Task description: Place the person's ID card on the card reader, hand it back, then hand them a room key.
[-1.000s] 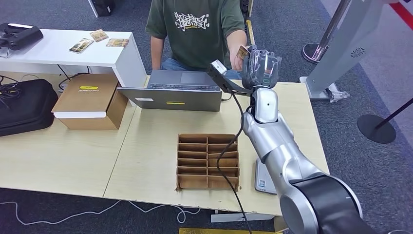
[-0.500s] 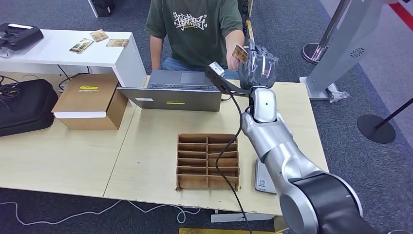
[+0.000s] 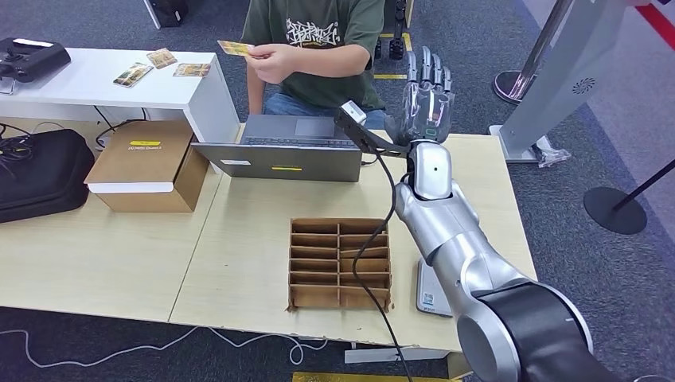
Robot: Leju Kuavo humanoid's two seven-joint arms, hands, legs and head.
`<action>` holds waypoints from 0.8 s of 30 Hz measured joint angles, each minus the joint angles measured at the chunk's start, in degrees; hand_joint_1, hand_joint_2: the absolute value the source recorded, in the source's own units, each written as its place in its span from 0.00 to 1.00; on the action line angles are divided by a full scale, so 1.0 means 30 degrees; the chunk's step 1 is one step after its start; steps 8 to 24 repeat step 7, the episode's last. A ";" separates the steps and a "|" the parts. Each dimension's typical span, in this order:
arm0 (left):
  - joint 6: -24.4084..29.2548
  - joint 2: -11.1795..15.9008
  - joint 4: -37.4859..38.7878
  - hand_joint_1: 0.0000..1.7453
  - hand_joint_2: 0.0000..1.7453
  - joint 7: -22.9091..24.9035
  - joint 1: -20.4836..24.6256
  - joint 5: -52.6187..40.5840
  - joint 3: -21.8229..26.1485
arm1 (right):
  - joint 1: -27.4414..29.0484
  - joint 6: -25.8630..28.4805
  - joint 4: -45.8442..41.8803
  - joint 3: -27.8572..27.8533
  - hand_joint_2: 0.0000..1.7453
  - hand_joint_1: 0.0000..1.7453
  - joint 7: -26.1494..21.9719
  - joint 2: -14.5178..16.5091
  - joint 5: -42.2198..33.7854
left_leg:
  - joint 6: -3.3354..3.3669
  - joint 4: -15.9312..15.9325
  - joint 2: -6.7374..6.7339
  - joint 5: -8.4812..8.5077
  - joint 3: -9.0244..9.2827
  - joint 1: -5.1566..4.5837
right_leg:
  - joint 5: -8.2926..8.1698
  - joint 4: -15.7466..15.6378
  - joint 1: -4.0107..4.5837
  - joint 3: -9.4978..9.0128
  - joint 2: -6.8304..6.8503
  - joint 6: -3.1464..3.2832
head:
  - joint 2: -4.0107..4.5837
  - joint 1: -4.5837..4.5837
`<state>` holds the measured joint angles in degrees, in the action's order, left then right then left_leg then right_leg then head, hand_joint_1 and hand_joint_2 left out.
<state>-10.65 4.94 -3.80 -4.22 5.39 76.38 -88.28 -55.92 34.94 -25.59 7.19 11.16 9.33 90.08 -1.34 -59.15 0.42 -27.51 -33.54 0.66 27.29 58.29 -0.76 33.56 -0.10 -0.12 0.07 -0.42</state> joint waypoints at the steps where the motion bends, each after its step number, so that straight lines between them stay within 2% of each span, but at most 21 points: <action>1: 0.0004 0.0000 0.0000 0.00 0.00 0.0000 0.0005 -0.0024 0.0000 | 0.0000 0.0000 -0.0002 0.0000 1.00 0.00 0.0014 0.0000 0.0007 | 0.0000 0.0000 0.0000 0.0000 0.0001 0.0000 | 0.0000 0.0000 0.0000 0.0000 0.0000 0.0000 | 0.0000 0.0000; 24: 0.0009 0.0000 0.0000 0.00 0.00 0.0000 0.0017 -0.0111 0.0000 | 0.0001 -0.0003 -0.0002 0.0000 1.00 0.00 0.0081 -0.0022 0.0011 | 0.0000 -0.0001 -0.0004 0.0000 0.0004 0.0000 | 0.0000 0.0000 0.0000 0.0000 -0.0003 0.0000 | 0.0001 0.0000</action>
